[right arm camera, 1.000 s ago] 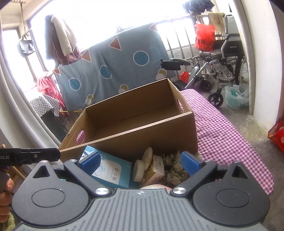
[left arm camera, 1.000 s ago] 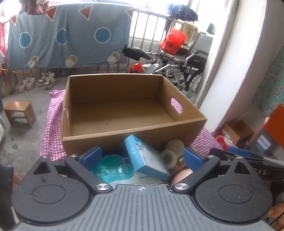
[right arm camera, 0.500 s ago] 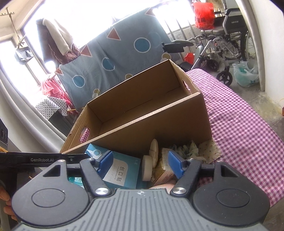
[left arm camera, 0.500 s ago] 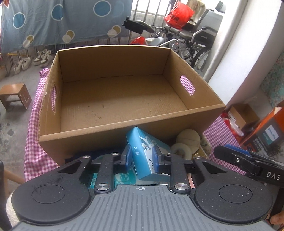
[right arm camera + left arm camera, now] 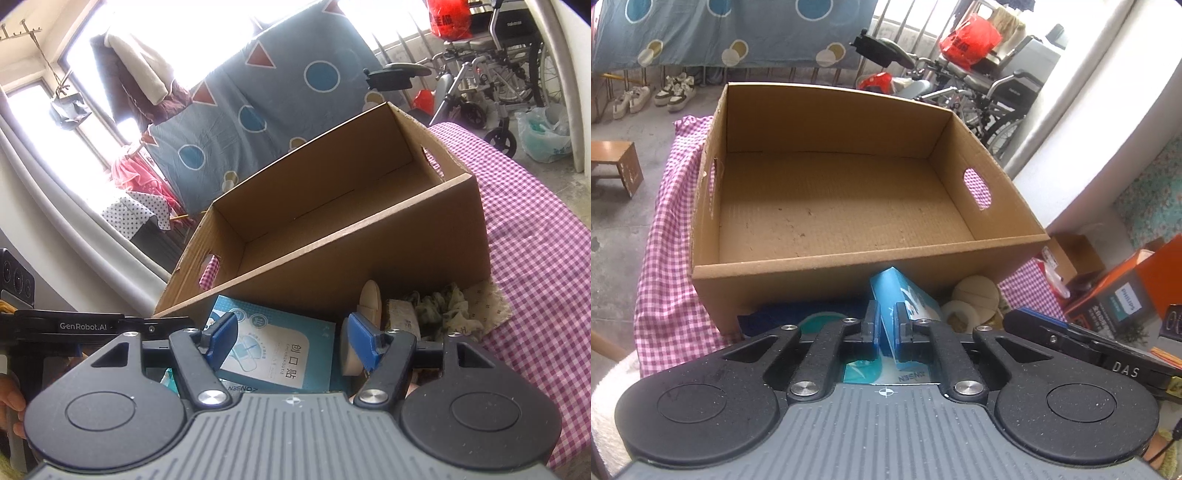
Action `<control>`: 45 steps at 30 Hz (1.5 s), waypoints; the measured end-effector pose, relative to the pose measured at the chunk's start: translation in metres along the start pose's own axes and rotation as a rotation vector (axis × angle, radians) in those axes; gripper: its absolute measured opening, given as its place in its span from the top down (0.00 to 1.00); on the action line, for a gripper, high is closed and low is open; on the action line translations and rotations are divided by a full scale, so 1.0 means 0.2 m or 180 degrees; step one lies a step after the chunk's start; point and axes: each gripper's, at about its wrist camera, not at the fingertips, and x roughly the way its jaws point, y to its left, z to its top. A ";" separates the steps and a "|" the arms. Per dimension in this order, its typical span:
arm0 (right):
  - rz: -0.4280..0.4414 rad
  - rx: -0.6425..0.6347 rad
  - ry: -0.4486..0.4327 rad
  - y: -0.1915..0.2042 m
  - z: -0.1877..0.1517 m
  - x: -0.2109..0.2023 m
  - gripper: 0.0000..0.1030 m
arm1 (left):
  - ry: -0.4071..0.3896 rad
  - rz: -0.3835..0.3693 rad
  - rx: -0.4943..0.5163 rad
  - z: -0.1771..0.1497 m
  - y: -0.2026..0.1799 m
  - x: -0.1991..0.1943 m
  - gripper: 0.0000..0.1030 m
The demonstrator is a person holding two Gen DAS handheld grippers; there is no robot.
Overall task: Organize soft objects
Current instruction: 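Reach the right gripper to the blue bandage box and close on it, then lift the blue bandage box with the right gripper toward the cardboard box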
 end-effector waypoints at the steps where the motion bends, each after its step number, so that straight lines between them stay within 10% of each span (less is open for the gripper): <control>1: 0.0015 0.0039 0.0004 -0.01 0.00 0.00 0.33 | 0.0010 -0.0033 0.0000 0.00 0.00 0.00 0.89; 5: 0.0025 0.0164 0.0028 -0.06 0.00 0.01 0.33 | 0.0145 -0.0055 0.0124 0.02 -0.05 0.06 0.63; 14: 0.0133 0.0233 0.0080 -0.10 -0.02 0.02 0.33 | 0.0444 -0.0086 -0.0061 0.04 -0.04 0.22 0.71; 29: 0.0587 0.0254 0.0334 -0.01 0.04 0.16 0.34 | 0.0162 -0.0297 -0.0473 -0.02 0.15 0.01 0.75; 45: 0.0432 0.0155 0.0587 0.11 0.06 0.32 0.62 | 0.0023 -0.0510 -0.0484 -0.12 0.23 0.01 0.74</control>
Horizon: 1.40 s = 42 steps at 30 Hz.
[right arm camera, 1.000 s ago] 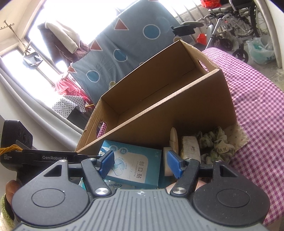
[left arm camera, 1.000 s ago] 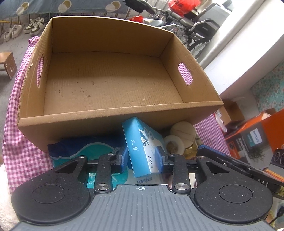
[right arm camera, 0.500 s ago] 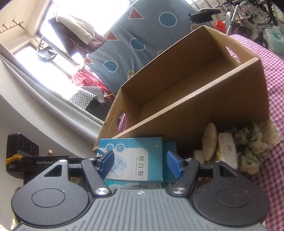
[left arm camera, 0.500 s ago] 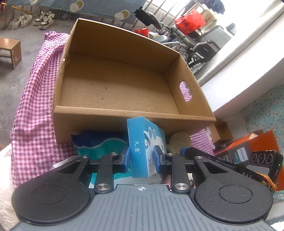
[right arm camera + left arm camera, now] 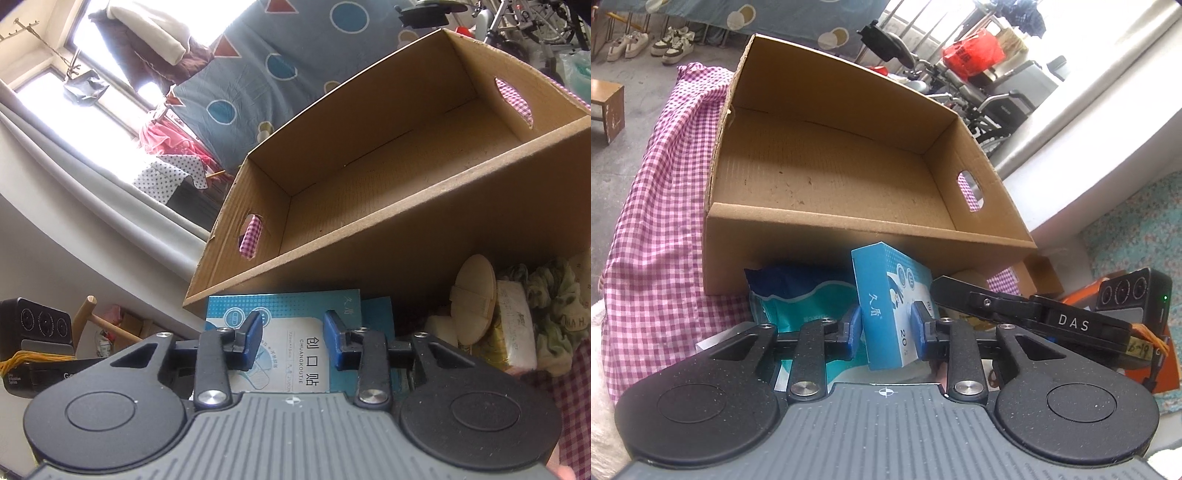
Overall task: Organize soft objects
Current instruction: 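Lift the blue bandage box with the right gripper toward the cardboard box, then lower the bandage box into the cardboard box and open the right gripper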
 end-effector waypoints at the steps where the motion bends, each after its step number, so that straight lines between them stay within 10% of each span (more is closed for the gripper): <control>1: -0.0049 -0.0011 -0.0025 0.00 0.00 -0.01 0.62 | -0.0013 0.0007 0.0034 0.00 -0.01 0.00 0.74; 8: -0.0454 -0.0061 -0.0120 -0.03 -0.02 -0.01 0.61 | -0.0097 0.0029 0.0119 -0.04 -0.03 -0.01 0.73; 26: -0.0284 -0.0320 -0.0464 0.21 -0.06 -0.24 0.58 | -0.0499 0.0056 0.0397 -0.08 -0.19 -0.21 0.73; 34: -0.0169 -0.0673 -0.0631 0.37 0.30 -0.24 0.58 | -0.0858 0.0080 0.0736 0.18 -0.31 -0.32 0.73; 42: -0.0285 -0.0688 -0.0183 0.30 0.76 0.19 0.58 | -0.0739 0.0154 0.0537 0.62 -0.17 -0.10 0.72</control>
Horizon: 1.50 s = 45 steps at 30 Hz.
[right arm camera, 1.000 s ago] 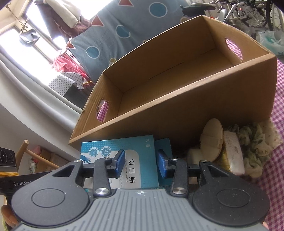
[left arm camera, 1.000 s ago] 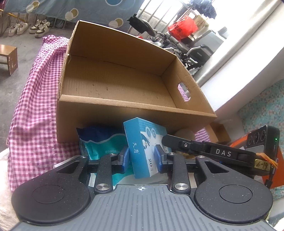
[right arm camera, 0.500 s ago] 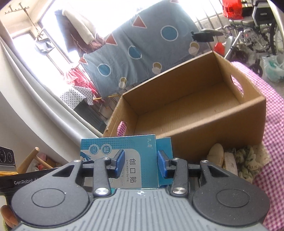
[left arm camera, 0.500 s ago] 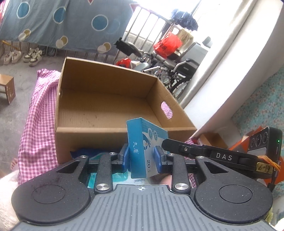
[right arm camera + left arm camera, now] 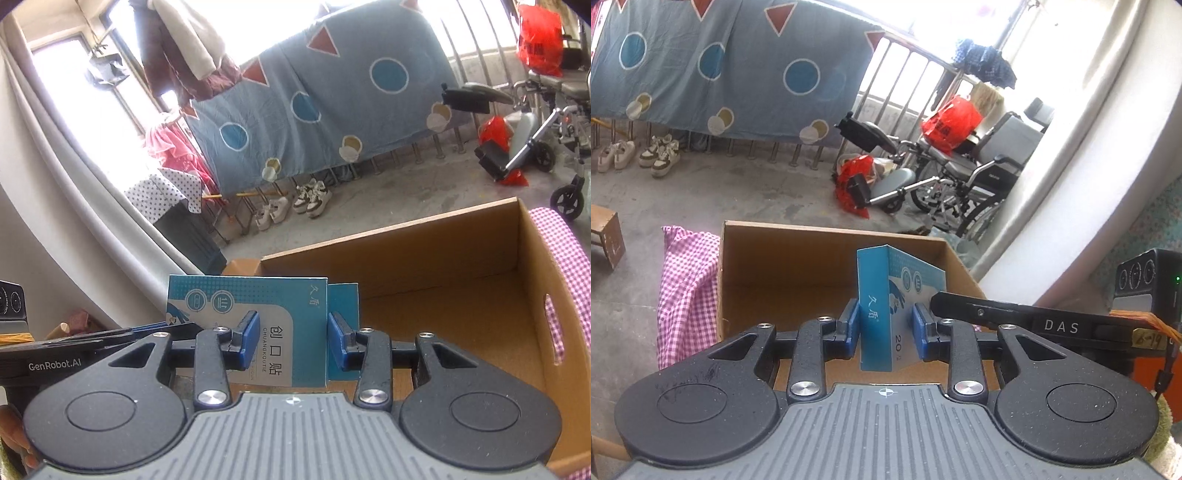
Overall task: Organize soft objects
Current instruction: 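Lower the bandage box into the cardboard box and open the right gripper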
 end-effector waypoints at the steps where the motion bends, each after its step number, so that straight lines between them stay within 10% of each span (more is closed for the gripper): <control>1: -0.0022 0.0017 0.0082 -0.02 0.03 0.08 0.58 | 0.0043 0.0027 -0.0021 0.03 0.03 0.06 0.72; 11: -0.0317 0.0333 0.0767 -0.31 0.10 0.65 0.58 | 0.0374 0.0752 0.0076 0.10 0.22 0.52 0.55; 24: -0.0072 0.0558 0.1993 -0.19 -0.04 0.83 0.58 | -0.0136 0.0798 0.0092 0.05 0.21 -0.03 0.04; 45: 0.0091 0.0639 0.1916 -0.09 -0.03 1.15 0.59 | -0.0370 0.0893 -0.0602 -0.35 0.46 -0.27 0.02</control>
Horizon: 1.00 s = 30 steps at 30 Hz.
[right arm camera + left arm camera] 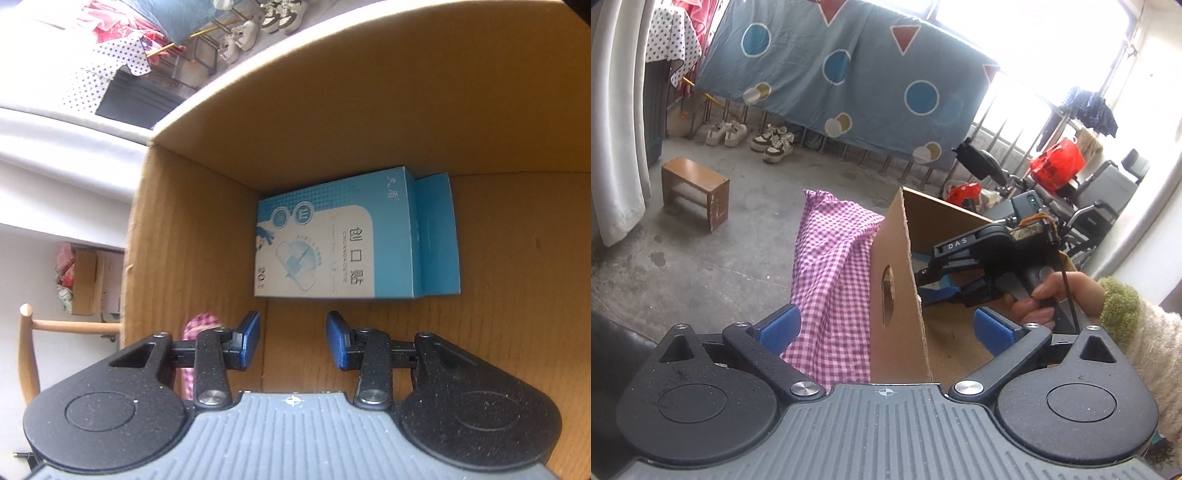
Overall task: Organize soft objects
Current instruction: 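Lower the bandage box into the cardboard box and open the right gripper, then reach the right gripper to the blue wet-wipes pack and grasp it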
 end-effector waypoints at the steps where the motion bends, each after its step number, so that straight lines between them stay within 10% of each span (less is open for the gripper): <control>1: -0.0017 -0.0049 -0.0075 0.01 -0.01 -0.04 0.59 | -0.0020 -0.0008 -0.0005 -0.01 0.01 -0.01 0.02; 6: -0.0375 0.0060 -0.0571 -0.04 0.02 -0.23 0.58 | -0.0073 -0.0026 -0.0018 -0.02 0.04 -0.02 0.01; 20: -0.0858 -0.0140 -0.0623 -0.01 0.05 -0.13 0.54 | 0.0008 0.0026 0.0005 -0.09 0.02 -0.05 0.00; 30: -0.0423 -0.0627 -0.1296 0.22 -0.36 -0.75 0.53 | 0.0111 -0.0172 0.0121 -0.10 -0.06 -0.21 0.00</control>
